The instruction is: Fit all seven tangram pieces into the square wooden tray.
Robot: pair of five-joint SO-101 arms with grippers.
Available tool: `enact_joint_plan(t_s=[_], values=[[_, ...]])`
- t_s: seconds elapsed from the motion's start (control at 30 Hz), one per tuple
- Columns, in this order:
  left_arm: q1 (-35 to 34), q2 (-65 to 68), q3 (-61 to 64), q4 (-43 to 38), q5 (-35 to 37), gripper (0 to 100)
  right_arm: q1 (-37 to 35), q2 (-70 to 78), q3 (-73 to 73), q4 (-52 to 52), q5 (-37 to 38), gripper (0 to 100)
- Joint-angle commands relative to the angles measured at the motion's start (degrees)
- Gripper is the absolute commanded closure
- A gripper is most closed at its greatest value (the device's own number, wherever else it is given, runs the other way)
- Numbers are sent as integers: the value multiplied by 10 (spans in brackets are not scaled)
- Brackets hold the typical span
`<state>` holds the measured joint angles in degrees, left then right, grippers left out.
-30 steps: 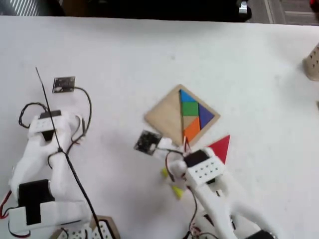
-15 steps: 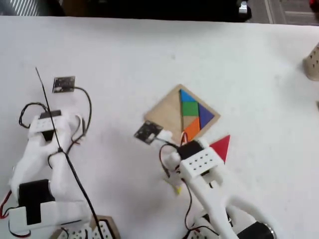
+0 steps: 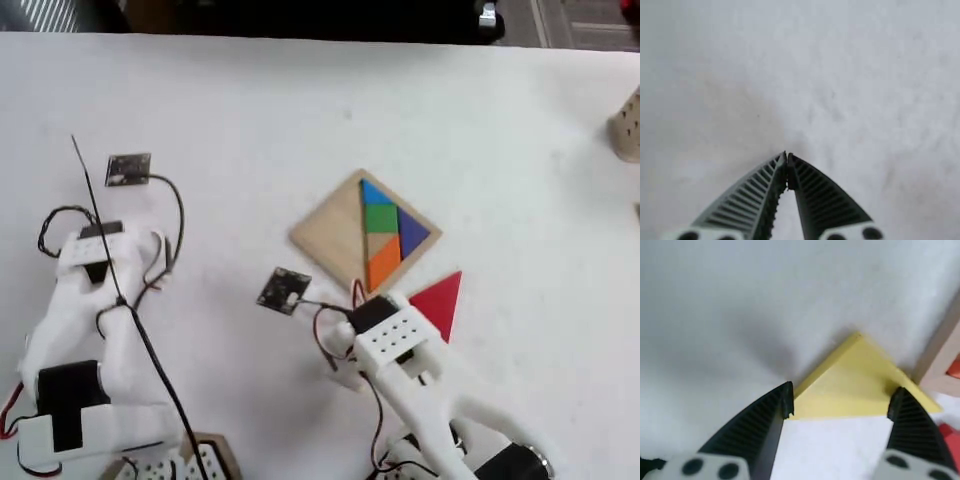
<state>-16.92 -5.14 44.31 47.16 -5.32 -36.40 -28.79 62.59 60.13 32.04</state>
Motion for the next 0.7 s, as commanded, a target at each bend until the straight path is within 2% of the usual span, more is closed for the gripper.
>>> enact_joint_plan(t_s=[0.0,0.17,0.47,0.67], values=[[-5,-2,-27,-10,-6,973,-1,1,-3,-20,-22,698],[-5,-2,-27,-10,-6,973,16,1,-1,-15,-1,698],[-6,-2,-27,-9,-6,973,176,2,14,24,154,700],[-6,-2,-27,-9,-6,973,246,-3,15,29,165,700]])
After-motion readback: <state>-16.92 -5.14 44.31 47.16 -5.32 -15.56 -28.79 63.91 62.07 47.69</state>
